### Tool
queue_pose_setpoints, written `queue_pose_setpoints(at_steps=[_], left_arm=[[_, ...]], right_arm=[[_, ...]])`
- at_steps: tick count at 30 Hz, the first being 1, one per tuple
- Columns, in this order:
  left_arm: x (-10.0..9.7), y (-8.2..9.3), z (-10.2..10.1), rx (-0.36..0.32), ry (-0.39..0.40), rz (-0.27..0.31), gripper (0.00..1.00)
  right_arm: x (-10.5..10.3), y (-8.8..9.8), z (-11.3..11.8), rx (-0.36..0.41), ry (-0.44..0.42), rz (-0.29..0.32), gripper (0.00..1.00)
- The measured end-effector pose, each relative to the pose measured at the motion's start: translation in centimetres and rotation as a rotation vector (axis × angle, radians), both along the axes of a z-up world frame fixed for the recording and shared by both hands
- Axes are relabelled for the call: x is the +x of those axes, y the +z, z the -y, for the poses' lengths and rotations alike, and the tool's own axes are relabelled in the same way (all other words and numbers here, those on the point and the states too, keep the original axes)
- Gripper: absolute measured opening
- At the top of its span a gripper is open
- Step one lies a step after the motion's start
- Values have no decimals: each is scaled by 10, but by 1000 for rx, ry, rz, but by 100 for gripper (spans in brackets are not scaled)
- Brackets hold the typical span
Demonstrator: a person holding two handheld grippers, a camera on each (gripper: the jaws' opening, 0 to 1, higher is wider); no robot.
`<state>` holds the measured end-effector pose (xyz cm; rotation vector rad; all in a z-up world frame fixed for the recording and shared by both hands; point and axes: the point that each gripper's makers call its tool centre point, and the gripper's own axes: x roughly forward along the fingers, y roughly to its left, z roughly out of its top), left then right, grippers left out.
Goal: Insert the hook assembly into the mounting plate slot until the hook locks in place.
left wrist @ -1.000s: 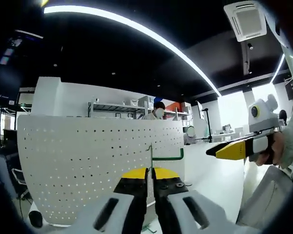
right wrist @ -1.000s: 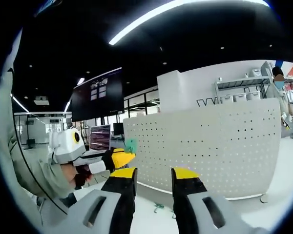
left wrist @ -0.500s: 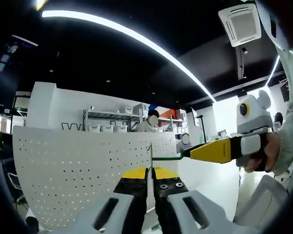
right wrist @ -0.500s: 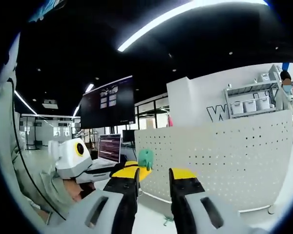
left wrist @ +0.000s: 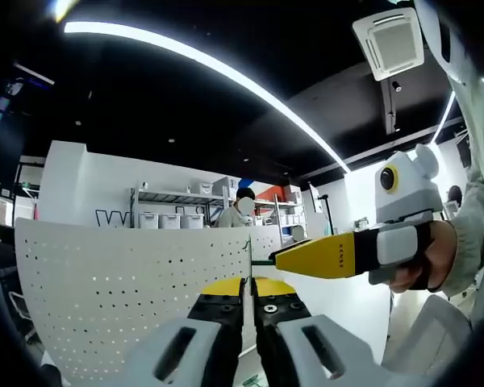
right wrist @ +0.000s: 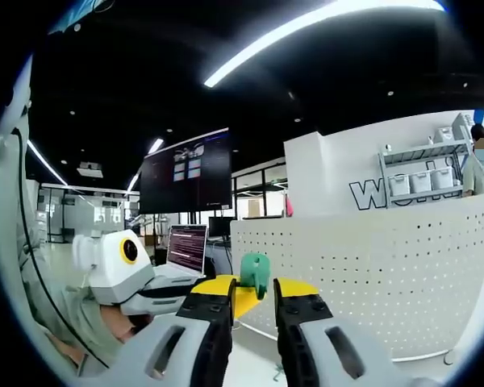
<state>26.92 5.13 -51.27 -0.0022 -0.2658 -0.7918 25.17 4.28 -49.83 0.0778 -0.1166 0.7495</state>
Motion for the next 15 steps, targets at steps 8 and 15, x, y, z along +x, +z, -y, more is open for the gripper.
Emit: queue_pose_setpoints(at_steps=[8,15], left_arm=[[-4,-1,4,-6,-16,-6,4],[-8,-2,8,-12,-30,-11,4]], right_arm=[[-1,1,-1,-10,3,16,9],[1,0,0,-16,-3,21,6]])
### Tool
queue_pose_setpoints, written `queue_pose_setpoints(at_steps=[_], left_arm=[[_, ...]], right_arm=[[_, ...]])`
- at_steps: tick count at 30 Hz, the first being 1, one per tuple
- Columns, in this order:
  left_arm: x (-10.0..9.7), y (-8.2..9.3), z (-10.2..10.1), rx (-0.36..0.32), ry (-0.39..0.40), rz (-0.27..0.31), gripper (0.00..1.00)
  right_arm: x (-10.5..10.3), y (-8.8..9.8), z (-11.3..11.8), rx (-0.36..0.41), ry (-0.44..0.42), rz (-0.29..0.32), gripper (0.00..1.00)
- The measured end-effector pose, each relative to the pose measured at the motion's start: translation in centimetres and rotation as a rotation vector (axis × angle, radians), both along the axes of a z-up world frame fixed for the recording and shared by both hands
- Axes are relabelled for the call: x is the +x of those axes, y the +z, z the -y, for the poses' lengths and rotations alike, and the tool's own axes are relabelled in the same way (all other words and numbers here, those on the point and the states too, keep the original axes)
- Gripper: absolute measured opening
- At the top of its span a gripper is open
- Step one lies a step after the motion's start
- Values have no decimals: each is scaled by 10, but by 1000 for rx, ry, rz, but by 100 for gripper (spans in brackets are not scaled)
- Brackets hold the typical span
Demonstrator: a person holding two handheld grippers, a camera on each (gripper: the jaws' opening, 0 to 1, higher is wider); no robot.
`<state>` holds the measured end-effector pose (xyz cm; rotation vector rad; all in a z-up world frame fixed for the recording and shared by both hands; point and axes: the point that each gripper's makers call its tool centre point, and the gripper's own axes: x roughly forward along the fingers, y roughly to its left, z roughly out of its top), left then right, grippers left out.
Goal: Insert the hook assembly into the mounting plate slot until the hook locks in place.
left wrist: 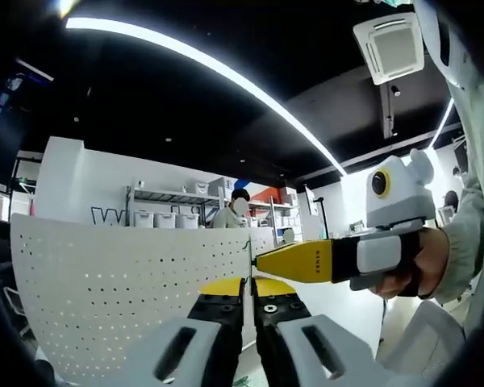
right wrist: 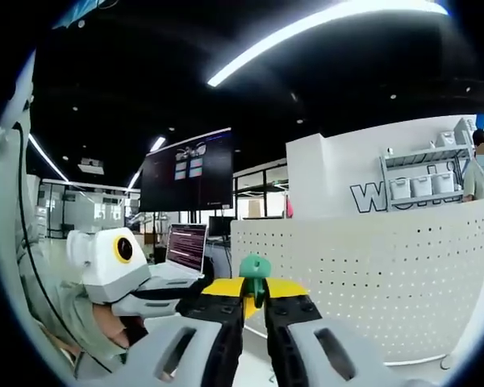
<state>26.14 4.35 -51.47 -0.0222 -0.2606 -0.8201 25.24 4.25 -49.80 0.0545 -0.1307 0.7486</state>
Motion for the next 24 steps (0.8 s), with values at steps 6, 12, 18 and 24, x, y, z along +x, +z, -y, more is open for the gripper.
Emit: queue_pose_setpoints(at_steps=[6,12,18,24], left_arm=[[-1,-1,1,-5,0,-11,4],[0,-3,1,-11,2,-22,4],[-1,-4,1,-15,2,-28,4],[0,-7,0,-2,12,-33,4]], right_arm=[[1,-2,0,-7,-3,2,3],[-2,-4,-3,-24,2,13,2],[-2,-5,-4,-35,-3,21,1],[0,-7,-5,-42,-7,21,1]])
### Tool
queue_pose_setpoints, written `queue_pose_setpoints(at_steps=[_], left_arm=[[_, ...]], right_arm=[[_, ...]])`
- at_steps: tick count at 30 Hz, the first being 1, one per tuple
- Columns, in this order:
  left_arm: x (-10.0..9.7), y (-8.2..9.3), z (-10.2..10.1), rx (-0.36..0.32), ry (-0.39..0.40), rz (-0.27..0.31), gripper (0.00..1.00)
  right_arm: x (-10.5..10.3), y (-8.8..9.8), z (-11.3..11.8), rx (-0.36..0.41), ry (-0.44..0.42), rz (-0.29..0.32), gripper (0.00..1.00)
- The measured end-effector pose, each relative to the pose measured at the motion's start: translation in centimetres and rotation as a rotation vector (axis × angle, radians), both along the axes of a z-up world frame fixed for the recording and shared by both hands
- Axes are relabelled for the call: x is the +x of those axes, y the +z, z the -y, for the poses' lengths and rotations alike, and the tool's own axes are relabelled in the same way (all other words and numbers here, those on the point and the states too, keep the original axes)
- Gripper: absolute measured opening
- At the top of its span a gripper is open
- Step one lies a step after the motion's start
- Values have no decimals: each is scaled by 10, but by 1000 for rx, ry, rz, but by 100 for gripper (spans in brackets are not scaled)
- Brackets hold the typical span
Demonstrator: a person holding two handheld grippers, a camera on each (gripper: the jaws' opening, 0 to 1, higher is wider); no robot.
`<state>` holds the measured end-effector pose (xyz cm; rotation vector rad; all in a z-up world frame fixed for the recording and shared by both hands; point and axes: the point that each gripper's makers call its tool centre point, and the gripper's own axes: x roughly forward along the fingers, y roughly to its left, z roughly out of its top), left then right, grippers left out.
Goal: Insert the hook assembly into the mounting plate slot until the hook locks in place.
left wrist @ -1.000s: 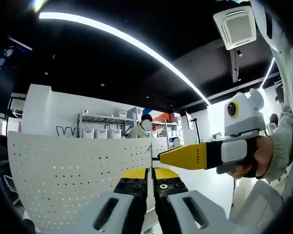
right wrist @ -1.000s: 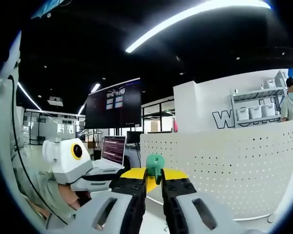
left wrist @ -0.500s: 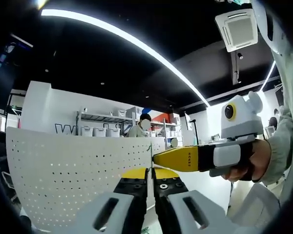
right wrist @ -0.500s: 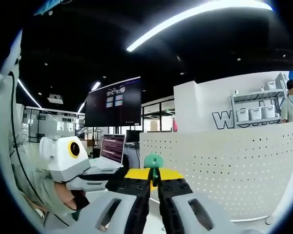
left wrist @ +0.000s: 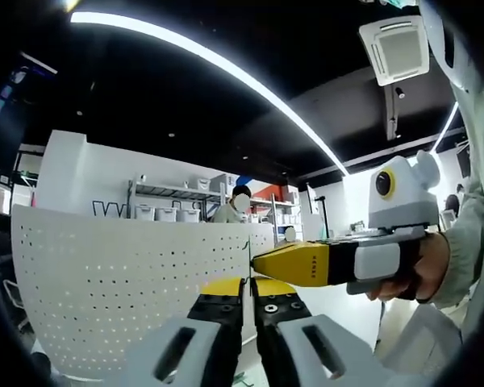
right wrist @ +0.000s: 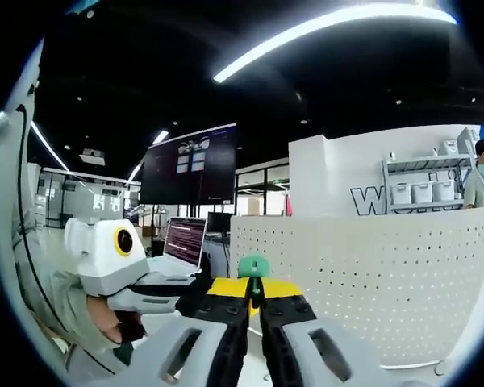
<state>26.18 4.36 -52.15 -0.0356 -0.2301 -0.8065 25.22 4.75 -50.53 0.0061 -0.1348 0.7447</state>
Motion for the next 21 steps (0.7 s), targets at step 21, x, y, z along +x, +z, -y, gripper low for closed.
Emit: queue_pose_setpoints(at_steps=[21], left_arm=[[0,-15,-10,37,55,-36,24]], right_arm=[[3,-4,-6,1,5,3,1]])
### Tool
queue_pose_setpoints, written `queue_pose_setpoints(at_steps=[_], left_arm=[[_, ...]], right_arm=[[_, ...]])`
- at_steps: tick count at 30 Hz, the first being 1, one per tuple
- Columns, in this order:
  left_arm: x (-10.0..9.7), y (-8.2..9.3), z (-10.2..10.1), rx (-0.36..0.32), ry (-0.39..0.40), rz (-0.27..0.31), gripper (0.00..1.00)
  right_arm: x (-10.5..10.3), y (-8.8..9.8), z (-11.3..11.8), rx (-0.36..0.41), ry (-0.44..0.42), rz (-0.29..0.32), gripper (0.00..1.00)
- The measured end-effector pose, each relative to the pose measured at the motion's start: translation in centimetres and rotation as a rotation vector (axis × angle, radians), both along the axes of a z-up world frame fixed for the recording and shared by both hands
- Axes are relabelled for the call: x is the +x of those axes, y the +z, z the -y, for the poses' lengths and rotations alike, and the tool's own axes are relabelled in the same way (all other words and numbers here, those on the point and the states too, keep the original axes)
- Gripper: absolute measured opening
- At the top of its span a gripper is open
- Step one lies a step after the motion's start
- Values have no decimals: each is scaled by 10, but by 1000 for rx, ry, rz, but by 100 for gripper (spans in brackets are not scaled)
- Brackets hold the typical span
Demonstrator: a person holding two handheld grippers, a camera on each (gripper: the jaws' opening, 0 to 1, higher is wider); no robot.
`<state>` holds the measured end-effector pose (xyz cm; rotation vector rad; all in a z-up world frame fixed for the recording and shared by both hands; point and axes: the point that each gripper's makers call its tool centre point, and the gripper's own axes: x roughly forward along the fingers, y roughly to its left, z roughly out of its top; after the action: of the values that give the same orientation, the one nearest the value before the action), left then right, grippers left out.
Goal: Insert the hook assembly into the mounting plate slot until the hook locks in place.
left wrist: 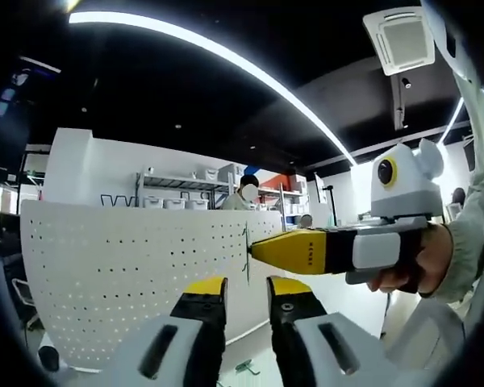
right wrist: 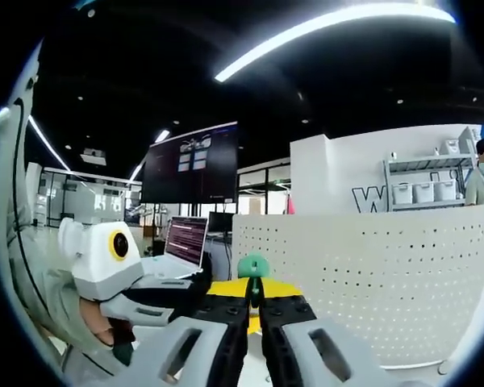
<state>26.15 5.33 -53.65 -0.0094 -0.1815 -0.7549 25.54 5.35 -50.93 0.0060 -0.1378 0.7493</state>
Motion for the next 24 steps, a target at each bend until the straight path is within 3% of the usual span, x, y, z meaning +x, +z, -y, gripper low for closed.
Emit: queue_pose_setpoints(at_steps=[10,15,24], left_arm=[[8,-8,-12,-9,70,-46,50],[8,-12,-18,-15,91,-54,55],[6,-16,-23,-17,102,-62,53]], right_arm=[[12,2,15,6,-47,4,1],[24,2,29,8,-96,1,1],[44,11,50,17,-167,9,1]])
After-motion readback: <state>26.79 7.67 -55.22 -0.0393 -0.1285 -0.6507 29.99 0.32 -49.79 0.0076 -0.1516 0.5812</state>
